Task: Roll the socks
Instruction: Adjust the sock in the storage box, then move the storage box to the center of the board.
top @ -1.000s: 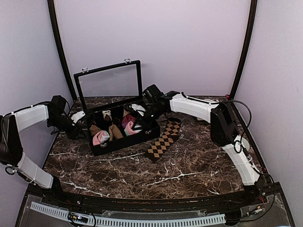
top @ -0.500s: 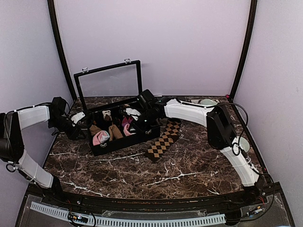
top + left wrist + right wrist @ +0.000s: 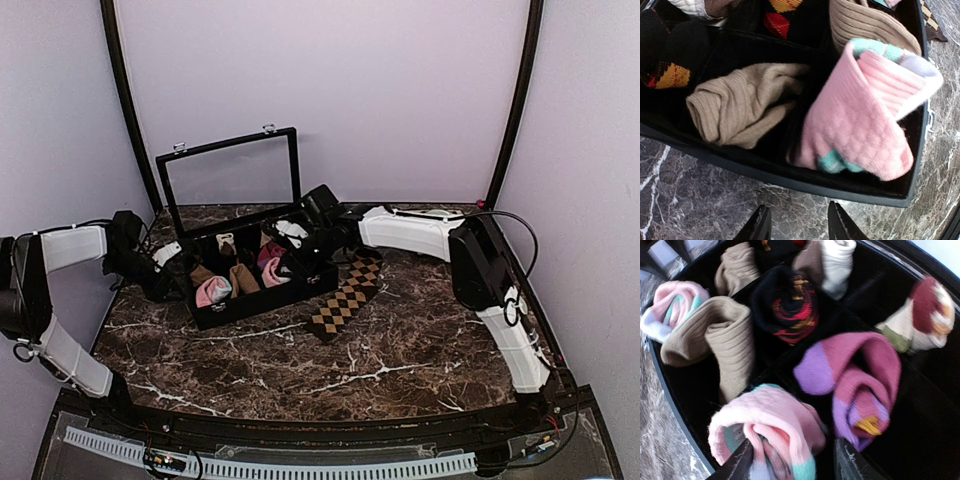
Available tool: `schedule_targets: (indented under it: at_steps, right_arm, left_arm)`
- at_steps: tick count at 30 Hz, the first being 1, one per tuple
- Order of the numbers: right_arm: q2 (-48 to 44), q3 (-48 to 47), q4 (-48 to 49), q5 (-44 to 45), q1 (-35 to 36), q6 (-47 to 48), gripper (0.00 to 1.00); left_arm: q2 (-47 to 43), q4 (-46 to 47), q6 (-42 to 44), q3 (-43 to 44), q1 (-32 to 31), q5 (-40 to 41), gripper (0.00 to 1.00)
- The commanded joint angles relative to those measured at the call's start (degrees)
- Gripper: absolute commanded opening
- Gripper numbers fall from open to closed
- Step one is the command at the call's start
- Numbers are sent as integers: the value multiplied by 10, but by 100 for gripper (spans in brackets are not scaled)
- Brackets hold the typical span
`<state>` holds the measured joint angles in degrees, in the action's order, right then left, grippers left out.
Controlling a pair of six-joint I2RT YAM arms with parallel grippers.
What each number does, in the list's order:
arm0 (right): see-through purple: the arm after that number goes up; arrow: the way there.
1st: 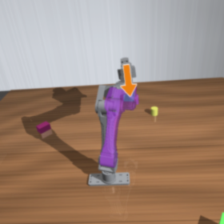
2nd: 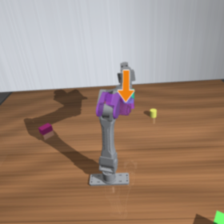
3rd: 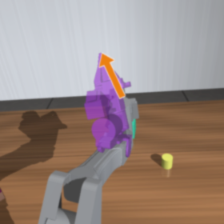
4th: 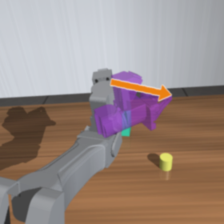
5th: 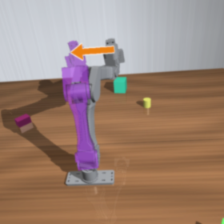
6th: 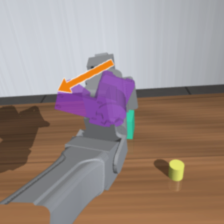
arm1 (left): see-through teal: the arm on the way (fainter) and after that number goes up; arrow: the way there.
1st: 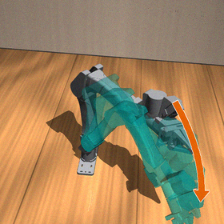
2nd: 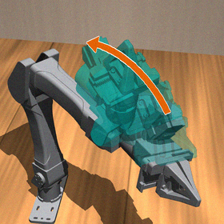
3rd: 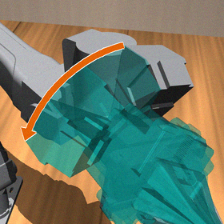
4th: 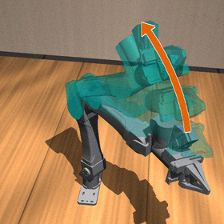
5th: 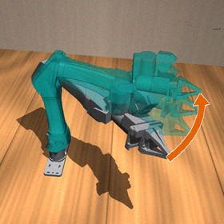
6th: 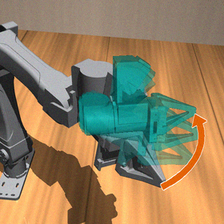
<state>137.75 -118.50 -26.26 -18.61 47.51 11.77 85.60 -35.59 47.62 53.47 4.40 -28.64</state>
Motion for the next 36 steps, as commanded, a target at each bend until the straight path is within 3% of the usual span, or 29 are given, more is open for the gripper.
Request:
schedule_targets:
  at_steps: [1,6,13,16,24,30,36]
  right_arm:
    - [-41,17,23,2,-21,-4,59]
    - [-62,34,19,-23,-27,-4,69]
    - [-130,122,84,-81,-61,-50,100]
    - [-178,190,144,-90,-75,-82,100]
    - [-282,395,247,13,-92,-131,92]
    - [-287,455,242,39,-91,-136,93]
    - [-282,491,283,63,-91,-172,89]
  left_arm:
    - [-40,-55,31,-8,4,-23,41]
    - [-69,-91,66,-23,4,-61,41]
    - [-76,-80,33,-29,0,-99,45]
    - [-81,-61,28,-44,-10,-93,46]
    - [-61,-40,24,-73,-46,-64,39]
    - [-62,-2,-6,-85,-76,-51,43]
    - [-23,107,-69,-92,-98,-8,41]
